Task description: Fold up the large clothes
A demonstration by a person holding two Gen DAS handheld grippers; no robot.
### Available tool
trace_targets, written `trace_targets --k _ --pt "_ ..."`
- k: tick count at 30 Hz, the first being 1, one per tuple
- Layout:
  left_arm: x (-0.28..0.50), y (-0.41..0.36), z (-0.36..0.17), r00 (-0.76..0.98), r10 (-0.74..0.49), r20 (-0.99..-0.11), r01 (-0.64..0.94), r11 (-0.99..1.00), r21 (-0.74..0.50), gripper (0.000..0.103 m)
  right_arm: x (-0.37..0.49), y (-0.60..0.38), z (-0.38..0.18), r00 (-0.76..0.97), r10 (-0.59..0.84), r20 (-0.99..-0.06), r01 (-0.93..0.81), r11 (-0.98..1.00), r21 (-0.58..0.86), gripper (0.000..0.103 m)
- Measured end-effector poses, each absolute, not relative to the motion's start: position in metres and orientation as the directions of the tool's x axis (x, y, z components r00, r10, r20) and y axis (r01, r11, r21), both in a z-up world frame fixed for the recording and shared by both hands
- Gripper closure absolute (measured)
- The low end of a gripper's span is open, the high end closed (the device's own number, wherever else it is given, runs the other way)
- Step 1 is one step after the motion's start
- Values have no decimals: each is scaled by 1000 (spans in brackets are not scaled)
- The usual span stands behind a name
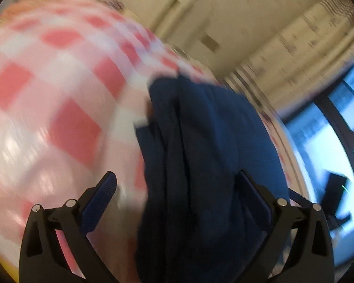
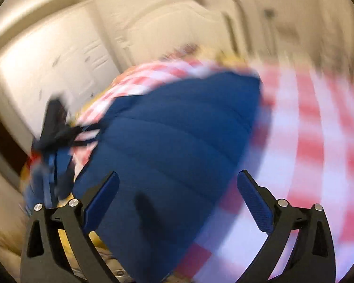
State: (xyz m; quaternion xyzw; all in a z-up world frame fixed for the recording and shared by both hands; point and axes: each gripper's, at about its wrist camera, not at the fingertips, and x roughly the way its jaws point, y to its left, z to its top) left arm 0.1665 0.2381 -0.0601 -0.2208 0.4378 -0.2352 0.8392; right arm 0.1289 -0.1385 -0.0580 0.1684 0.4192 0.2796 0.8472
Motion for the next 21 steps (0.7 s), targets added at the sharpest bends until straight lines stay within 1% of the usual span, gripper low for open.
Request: trace_targets --k 1,3,5,7,9,10,11,12,13,14,15,18,19,21 --pt "165 237 -69 461 -627 -628 212 765 -609 2 136 -142 -72 444 649 -618 -311 758 573 4" --pt "165 234 -84 394 -697 -599 227 706 -671 2 146 -144 -89 392 718 -575 -297 690 660 4" --pt "166 232 -90 379 -730 -569 244 672 -700 2 155 -139 -101 333 773 -541 -297 630 718 4" --pt "167 225 -90 355 -736 -577 274 672 -688 2 159 -130 -103 302 789 -535 -310 612 728 4" --pt "170 214 -88 320 -722 -613 303 691 -656 2 161 -123 -102 304 771 -560 -317 636 704 4" --pt "173 212 -88 310 -726 -614 299 687 -662 2 160 -120 -99 315 758 -572 -333 652 681 4" --pt "176 211 -89 301 -742 -599 297 670 -680 5 159 -119 -97 327 750 -575 -347 661 665 4" --pt "176 211 -90 303 -753 -584 299 657 -692 11 153 -119 -94 362 738 -569 -371 674 639 8" --pt "174 210 -90 322 -762 -561 304 645 -701 16 147 -120 -92 402 724 -561 -385 689 614 12" --pt "171 209 -86 350 -766 -540 317 639 -701 24 142 -124 -88 456 704 -544 -399 708 582 17" --pt "169 207 -83 369 -761 -533 324 643 -694 31 141 -127 -82 488 692 -532 -404 719 565 21" --pt "174 182 -65 429 -727 -536 340 680 -650 39 143 -144 -68 597 625 -502 -398 775 492 27" --pt "183 168 -57 449 -721 -528 355 686 -636 40 147 -154 -62 632 599 -492 -388 794 468 28" --pt "206 145 -47 453 -731 -510 352 672 -652 41 159 -176 -53 675 565 -474 -360 813 457 29"
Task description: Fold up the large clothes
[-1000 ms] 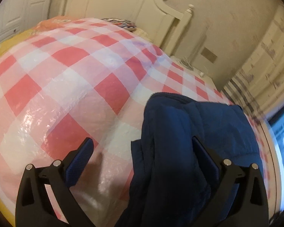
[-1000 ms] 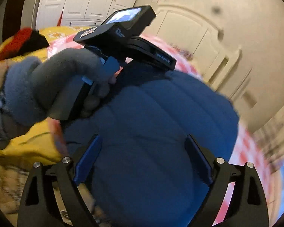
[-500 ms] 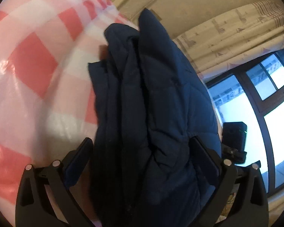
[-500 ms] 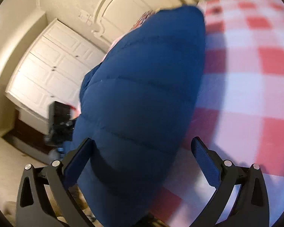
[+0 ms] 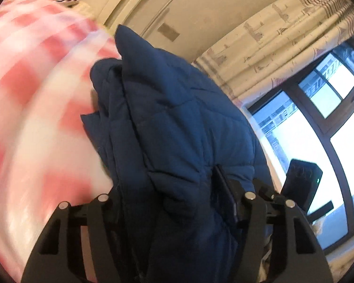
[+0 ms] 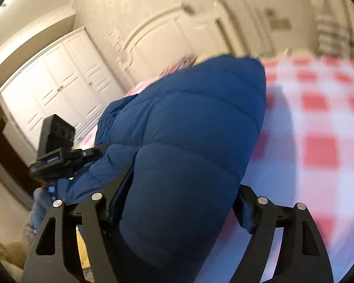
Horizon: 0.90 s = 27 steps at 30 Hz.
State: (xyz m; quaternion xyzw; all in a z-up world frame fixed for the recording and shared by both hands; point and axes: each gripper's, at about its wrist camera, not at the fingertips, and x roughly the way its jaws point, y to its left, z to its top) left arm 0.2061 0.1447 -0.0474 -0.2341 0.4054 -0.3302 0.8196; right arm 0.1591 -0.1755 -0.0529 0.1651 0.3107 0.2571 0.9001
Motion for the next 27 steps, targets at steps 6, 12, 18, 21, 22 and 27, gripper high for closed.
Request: trace_targets --k 6,12,18,21,22,27 --pt "295 58 -41 466 -704 -537 321 700 -638 42 230 -255 -38 761 410 -503 -208 888 409 29" --pt "336 20 -73 497 -615 -613 215 771 -599 24 270 -273 -72 737 326 -592 -66 907 416 21" --pt "303 36 -47 623 -415 -663 220 907 -360 9 234 -268 -65 734 300 -610 19 888 460 8" --pt "271 34 1 752 -243 -612 187 970 -156 2 184 -259 -14 816 201 -541 13 931 365 8" --pt "250 35 22 803 -189 -566 178 981 -75 2 165 -255 4 848 171 -501 6 943 332 8" --pt "151 34 92 938 40 -344 6 992 129 2 85 -225 80 939 47 -340 9 987 160 6"
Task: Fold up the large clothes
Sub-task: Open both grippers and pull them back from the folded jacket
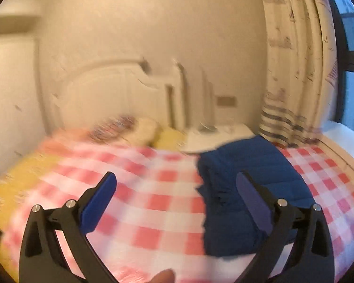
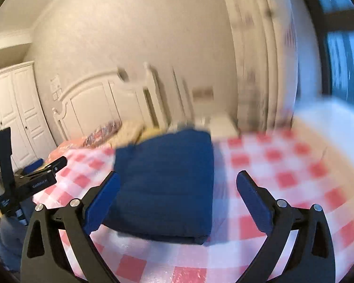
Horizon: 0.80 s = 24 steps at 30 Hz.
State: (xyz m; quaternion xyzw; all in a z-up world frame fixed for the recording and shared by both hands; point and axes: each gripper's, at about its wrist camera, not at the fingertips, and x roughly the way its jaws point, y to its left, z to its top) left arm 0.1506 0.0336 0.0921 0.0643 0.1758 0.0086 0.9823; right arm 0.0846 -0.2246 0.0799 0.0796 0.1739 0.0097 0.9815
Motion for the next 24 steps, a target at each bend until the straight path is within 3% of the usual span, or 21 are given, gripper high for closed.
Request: trace_targets --k 5,10,14,24 --pt "83 21 103 955 2 -296 30 994 104 2 31 -197 84 958 -24 -287 40 998 51 6" --pt "56 12 87 947 -41 -318 65 996 67 2 21 -190 48 936 -15 -353 36 998 54 6" --pt "55 4 71 934 -51 -354 89 992 91 2 29 -193 34 919 -1 -393 40 995 91 6" --pt "55 9 66 930 -75 -360 106 992 68 2 20 -186 38 935 0 -355 27 997 71 6"
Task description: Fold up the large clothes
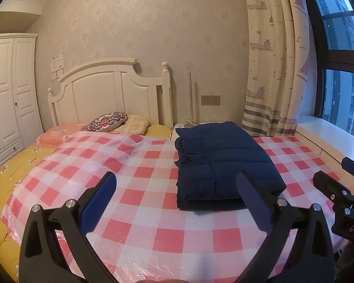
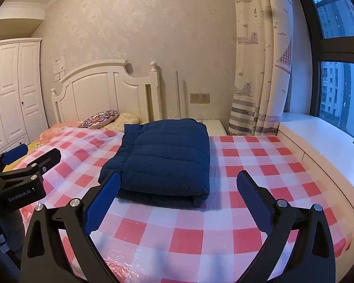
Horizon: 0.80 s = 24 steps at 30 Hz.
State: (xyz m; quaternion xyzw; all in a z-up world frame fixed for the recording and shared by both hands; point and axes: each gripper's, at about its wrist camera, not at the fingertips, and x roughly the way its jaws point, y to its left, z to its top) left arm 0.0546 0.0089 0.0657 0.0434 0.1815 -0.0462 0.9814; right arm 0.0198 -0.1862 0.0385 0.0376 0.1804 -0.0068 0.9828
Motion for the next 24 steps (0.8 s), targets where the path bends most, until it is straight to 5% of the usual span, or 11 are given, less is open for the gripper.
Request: trace_targets --k 24 --pt "52 13 64 923 -93 -374 122 991 56 2 22 -177 38 936 21 -352 0 998 62 6"
